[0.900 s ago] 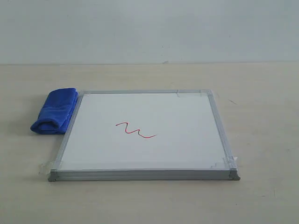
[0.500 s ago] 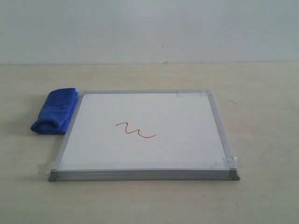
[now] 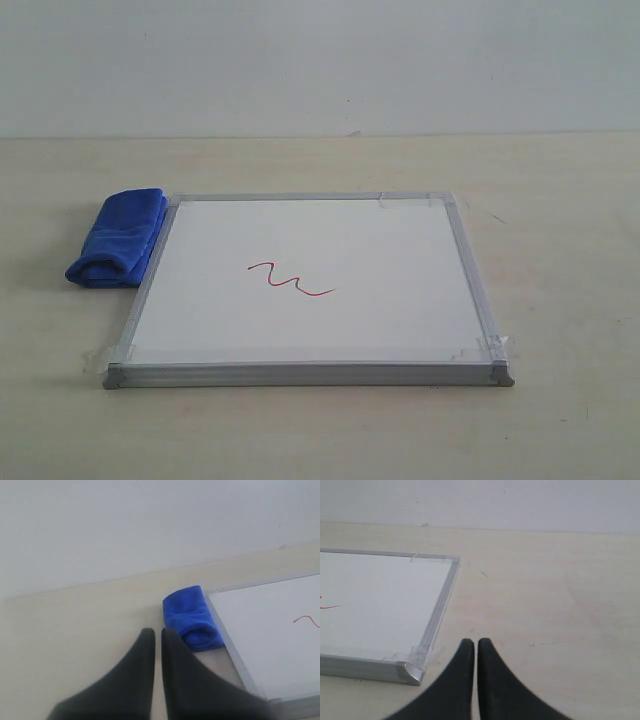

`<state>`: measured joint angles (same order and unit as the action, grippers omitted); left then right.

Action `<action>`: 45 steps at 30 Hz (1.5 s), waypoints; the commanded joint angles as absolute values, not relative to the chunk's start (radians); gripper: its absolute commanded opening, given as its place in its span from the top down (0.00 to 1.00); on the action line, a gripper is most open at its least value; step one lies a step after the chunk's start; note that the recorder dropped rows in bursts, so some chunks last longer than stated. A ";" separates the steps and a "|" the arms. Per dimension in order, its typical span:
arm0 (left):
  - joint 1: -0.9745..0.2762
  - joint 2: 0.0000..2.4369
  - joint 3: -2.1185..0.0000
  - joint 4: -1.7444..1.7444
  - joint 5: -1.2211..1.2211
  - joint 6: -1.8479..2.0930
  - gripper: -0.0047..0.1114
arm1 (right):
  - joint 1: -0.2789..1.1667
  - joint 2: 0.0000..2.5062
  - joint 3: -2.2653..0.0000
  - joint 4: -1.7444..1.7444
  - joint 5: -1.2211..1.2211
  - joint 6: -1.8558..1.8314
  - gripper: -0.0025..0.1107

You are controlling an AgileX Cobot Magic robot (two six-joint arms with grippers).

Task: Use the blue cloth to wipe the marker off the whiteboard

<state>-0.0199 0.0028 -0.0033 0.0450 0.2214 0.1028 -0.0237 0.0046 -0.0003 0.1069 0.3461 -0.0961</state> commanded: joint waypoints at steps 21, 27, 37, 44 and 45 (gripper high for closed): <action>-0.022 0.259 -0.356 0.043 -0.133 -0.048 0.92 | -0.026 0.000 0.000 0.098 0.344 -0.103 0.98; -0.022 0.265 -0.356 0.043 -0.234 -0.054 0.92 | -0.026 0.000 0.000 0.098 0.344 -0.103 0.98; -0.022 0.565 -0.390 0.055 -0.266 -0.196 0.92 | -0.026 0.000 0.000 0.098 0.341 -0.103 0.98; -0.022 0.935 -0.605 0.705 -0.526 -0.688 0.92 | -0.026 0.000 0.000 0.098 0.341 -0.103 0.98; -0.022 0.979 -0.643 0.768 -0.580 -0.776 0.92 | -0.026 0.000 0.000 0.098 0.341 -0.103 0.98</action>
